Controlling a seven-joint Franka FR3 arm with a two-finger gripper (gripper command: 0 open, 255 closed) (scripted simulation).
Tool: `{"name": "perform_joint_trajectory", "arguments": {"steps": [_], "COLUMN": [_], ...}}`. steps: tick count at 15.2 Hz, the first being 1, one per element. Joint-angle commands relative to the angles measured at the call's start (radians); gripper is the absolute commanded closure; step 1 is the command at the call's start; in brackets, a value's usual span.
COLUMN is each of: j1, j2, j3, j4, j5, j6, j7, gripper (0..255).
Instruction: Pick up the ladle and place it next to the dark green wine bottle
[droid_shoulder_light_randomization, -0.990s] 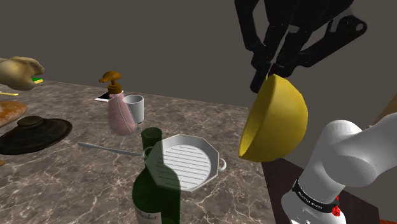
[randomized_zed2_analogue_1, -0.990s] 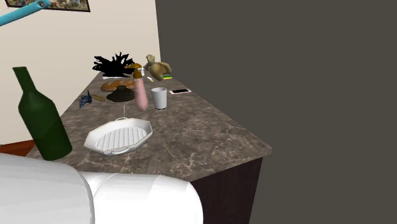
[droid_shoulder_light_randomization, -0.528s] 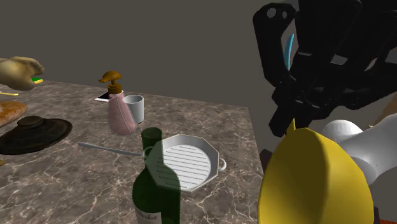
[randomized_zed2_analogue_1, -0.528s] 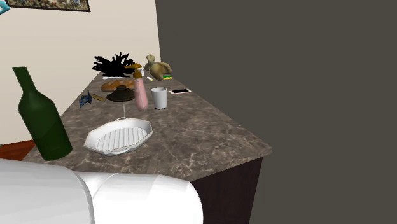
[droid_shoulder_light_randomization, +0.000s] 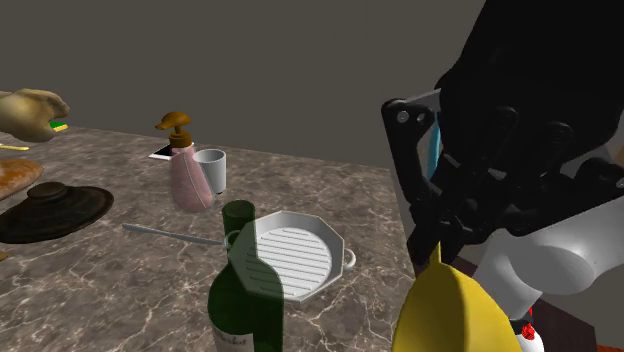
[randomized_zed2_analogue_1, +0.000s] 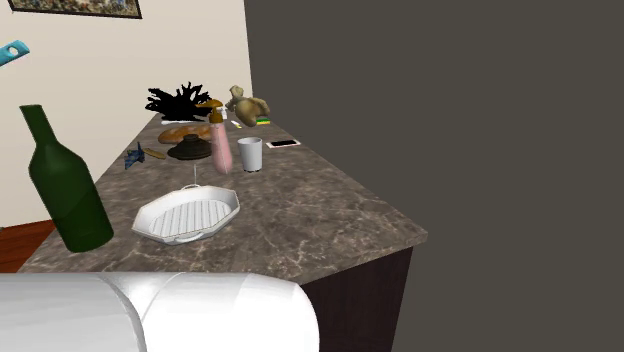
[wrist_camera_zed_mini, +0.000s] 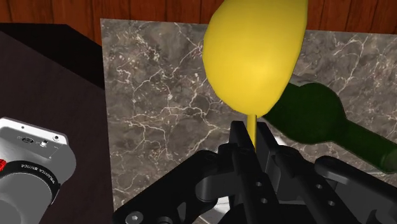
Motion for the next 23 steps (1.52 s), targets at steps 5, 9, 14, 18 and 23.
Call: {"name": "perform_joint_trajectory", "arguments": {"steps": [5, 9, 14, 18, 23], "j1": [0.018, 0.028, 0.041, 0.05, 0.06], "j2": [-0.037, -0.057, -0.078, -0.091, -0.102], "j3": [0.016, 0.03, 0.051, 0.07, 0.098], "j4": [-0.102, -0.164, -0.237, -0.292, -0.357], "j5": [0.025, 0.043, 0.066, 0.086, 0.112], "j6": [0.067, 0.11, 0.164, 0.208, 0.264], "j7": [-0.017, -0.026, -0.038, -0.046, -0.056], "gripper": [255, 255, 255, 255, 255]}}
